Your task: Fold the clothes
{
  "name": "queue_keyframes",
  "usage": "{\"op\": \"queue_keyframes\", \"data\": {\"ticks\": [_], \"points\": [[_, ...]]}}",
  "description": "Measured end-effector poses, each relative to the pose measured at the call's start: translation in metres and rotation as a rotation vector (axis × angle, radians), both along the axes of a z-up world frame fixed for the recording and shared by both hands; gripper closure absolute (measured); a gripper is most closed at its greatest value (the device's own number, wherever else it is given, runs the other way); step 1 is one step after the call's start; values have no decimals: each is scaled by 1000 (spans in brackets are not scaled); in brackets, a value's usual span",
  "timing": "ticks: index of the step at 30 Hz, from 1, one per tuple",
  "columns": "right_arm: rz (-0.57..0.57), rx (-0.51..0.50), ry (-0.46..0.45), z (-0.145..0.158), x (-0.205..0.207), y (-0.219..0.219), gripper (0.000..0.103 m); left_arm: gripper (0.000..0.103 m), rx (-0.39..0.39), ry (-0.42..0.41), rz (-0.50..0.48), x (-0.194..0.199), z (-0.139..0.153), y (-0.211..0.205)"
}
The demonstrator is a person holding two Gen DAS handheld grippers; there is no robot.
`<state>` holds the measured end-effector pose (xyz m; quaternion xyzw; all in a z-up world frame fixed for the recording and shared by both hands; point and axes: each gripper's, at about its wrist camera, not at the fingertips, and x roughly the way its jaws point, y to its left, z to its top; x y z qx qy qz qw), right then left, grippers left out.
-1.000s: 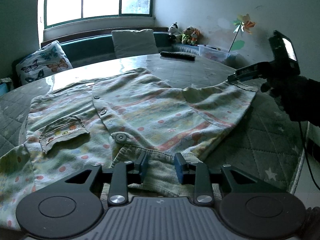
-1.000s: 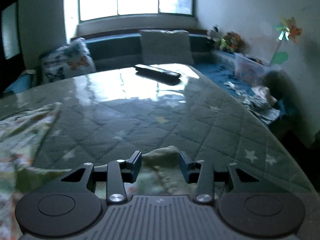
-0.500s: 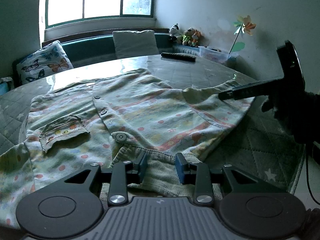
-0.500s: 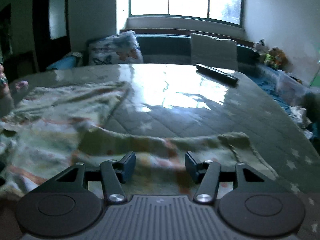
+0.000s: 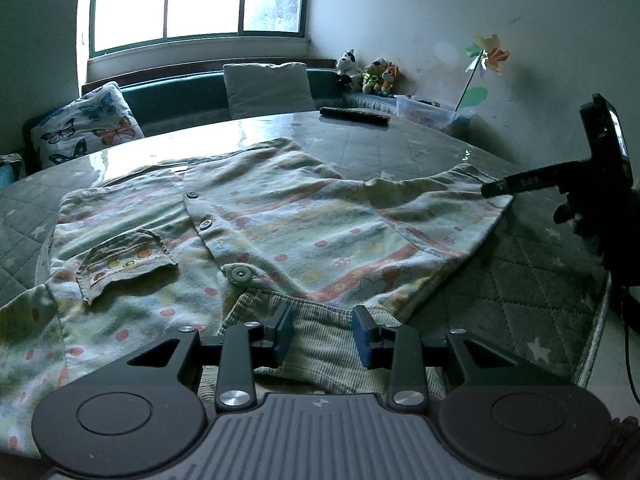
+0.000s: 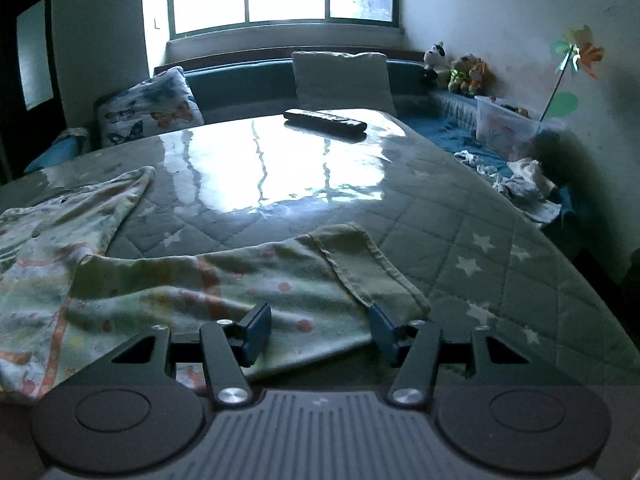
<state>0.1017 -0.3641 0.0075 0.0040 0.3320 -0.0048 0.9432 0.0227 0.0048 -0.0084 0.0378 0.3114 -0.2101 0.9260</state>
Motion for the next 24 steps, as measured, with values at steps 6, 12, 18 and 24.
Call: {"op": "queue_keyframes", "data": {"ticks": [6,12,18,24], "points": [[107,39,-24,3,23,28,47,66,1,0,3,-1,0,-1],[117,12,-10,-6,49,38,47,66,1,2,3,0,1,-1],[47,10,-17,-5,47,18,46,61,0,2,2,0,0,-1],[-19,-13,-30,-3,24,-6,39,51,5,2,12,0,1,-2]]}}
